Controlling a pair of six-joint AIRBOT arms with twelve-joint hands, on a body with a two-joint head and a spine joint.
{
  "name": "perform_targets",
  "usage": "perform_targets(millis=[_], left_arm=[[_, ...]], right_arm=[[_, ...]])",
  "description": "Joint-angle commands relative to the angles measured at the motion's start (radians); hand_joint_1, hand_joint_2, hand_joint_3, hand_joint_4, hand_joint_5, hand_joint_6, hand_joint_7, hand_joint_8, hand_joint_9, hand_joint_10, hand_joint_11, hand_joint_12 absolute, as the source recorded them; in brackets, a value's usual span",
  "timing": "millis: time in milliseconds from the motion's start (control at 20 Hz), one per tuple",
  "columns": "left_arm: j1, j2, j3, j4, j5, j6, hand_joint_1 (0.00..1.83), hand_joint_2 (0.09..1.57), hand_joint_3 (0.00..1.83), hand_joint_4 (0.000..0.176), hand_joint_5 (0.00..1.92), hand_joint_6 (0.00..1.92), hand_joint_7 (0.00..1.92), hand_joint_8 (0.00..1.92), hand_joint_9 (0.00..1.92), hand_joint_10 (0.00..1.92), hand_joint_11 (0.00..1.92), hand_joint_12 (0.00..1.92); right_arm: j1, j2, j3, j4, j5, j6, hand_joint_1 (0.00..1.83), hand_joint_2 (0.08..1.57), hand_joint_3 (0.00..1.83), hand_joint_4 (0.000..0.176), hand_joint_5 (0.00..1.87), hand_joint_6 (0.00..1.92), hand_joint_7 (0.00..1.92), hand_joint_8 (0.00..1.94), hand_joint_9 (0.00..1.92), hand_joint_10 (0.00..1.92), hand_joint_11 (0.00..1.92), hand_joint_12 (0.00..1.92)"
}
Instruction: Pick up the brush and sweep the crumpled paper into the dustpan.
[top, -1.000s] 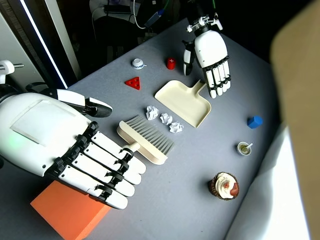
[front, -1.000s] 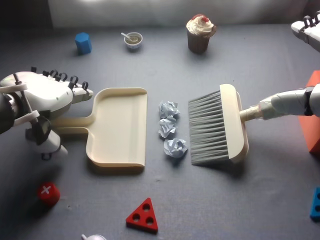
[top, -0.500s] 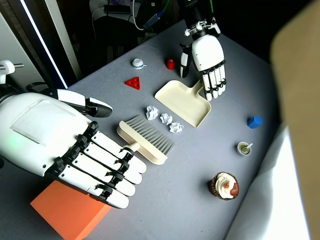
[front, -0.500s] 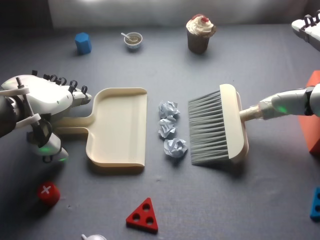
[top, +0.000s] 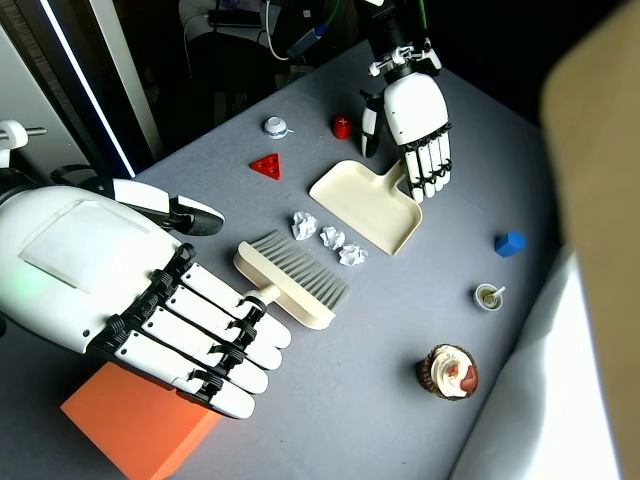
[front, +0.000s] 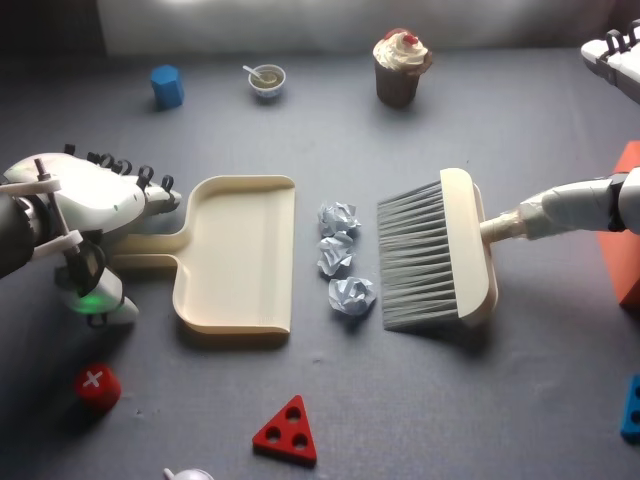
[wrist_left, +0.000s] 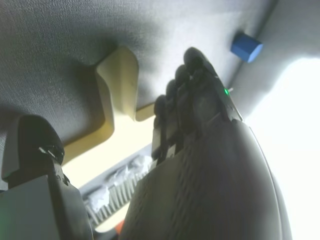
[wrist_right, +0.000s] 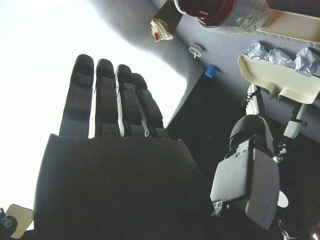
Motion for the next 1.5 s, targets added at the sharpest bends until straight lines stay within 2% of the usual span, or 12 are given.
perform_targets(millis=[0,150,350,550,750,950,1350,1400,1450], left_arm=[[0.002,-0.003,0.004,0.031,0.058,0.007,0.90,0.98,0.01,0.000,0.14,0.00,0.17,0.00,0.20,0.00,0.22,0.06],[0.005,-0.008,0.006,0.032,0.058,0.007,0.91,0.98,0.00,0.000,0.19,0.01,0.22,0.01,0.24,0.01,0.26,0.07],[0.006,-0.012,0.007,0.035,0.058,0.007,0.91,1.04,0.00,0.000,0.37,0.00,0.41,0.00,0.45,0.01,0.44,0.11],[0.006,-0.012,0.007,0.039,0.058,0.007,0.87,1.06,0.00,0.000,0.47,0.01,0.52,0.01,0.53,0.01,0.50,0.12],[0.006,-0.014,0.007,0.040,0.058,0.007,0.93,1.08,0.00,0.000,0.62,0.01,0.68,0.01,0.70,0.02,0.64,0.18],[0.006,-0.015,0.007,0.041,0.058,0.007,1.05,1.05,0.00,0.000,0.87,0.01,0.92,0.01,0.92,0.01,0.81,0.25],[0.007,-0.017,0.007,0.043,0.058,0.007,1.13,1.00,0.00,0.000,0.98,0.01,1.03,0.01,1.01,0.01,0.87,0.25],[0.007,-0.017,0.007,0.043,0.058,0.007,1.18,1.02,0.00,0.000,1.15,0.47,1.07,0.01,1.04,0.01,0.90,0.23],[0.007,-0.018,0.007,0.044,0.058,0.007,1.18,1.04,0.00,0.000,1.14,0.65,1.08,0.00,1.05,0.00,0.91,0.22]], right_arm=[[0.006,0.013,-0.001,-0.045,-0.088,0.002,0.00,0.91,0.00,0.000,0.07,0.01,0.11,0.01,0.12,0.01,0.14,0.02],[0.006,0.013,-0.001,-0.045,-0.088,0.002,0.00,0.91,0.00,0.000,0.07,0.00,0.11,0.00,0.13,0.01,0.17,0.03],[0.006,0.013,-0.001,-0.046,-0.088,0.002,0.00,0.91,0.00,0.000,0.10,0.01,0.14,0.01,0.15,0.01,0.18,0.03],[0.006,0.013,-0.001,-0.047,-0.088,0.002,0.00,0.91,0.00,0.000,0.08,0.01,0.13,0.01,0.14,0.01,0.16,0.02],[0.006,0.013,-0.002,-0.047,-0.088,0.002,0.00,0.91,0.00,0.000,0.08,0.00,0.13,0.00,0.14,0.00,0.17,0.01],[0.006,0.013,-0.002,-0.047,-0.088,0.002,0.00,0.90,0.00,0.000,0.11,0.01,0.14,0.01,0.16,0.01,0.19,0.02],[0.006,0.013,-0.002,-0.047,-0.089,0.002,0.00,0.91,0.00,0.000,0.09,0.00,0.12,0.00,0.13,0.00,0.16,0.00],[0.006,0.013,-0.002,-0.047,-0.089,0.002,0.00,0.91,0.00,0.000,0.09,0.00,0.12,0.00,0.14,0.00,0.17,0.00],[0.006,0.013,-0.002,-0.047,-0.089,0.002,0.00,0.91,0.00,0.000,0.09,0.00,0.12,0.00,0.13,0.00,0.17,0.00]])
